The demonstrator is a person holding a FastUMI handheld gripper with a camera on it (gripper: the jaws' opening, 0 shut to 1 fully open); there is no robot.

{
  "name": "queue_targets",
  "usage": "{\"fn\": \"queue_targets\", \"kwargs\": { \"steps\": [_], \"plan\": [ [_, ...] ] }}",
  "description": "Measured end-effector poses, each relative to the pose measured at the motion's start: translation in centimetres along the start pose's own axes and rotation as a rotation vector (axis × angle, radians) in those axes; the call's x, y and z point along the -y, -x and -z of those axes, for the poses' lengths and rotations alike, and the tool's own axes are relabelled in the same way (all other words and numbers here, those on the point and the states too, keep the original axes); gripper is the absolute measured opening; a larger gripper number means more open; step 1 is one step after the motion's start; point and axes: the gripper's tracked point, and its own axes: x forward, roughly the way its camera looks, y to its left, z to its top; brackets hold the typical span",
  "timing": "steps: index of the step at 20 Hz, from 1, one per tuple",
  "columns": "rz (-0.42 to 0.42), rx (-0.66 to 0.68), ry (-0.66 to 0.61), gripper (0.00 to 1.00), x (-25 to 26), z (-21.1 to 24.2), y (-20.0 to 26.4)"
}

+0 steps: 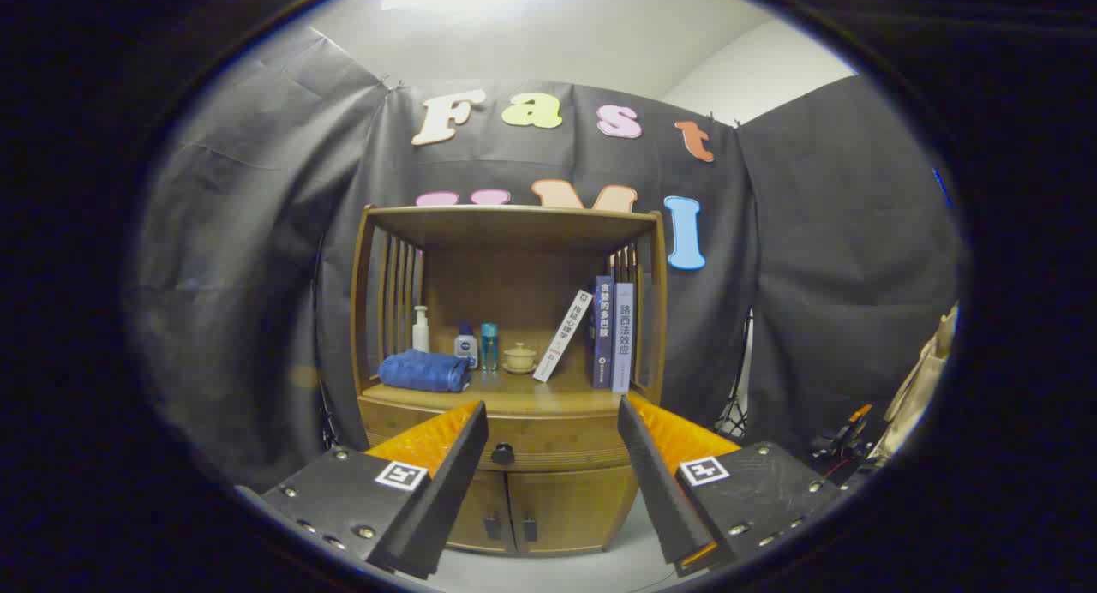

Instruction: Pull open the drawer, take out the items inside it, and place them on the countertop above the cabinet.

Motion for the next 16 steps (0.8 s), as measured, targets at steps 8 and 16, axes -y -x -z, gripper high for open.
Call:
{"fn": "queue_targets", "kwargs": {
  "steps": [8,16],
  "plan": [
    [0.056,-0.005,-0.026,0.92,1.3,0.6,-0.2],
    [0.118,-0.007,0.0,0.91,2.3,1.3,-1.3]
  ]
}}
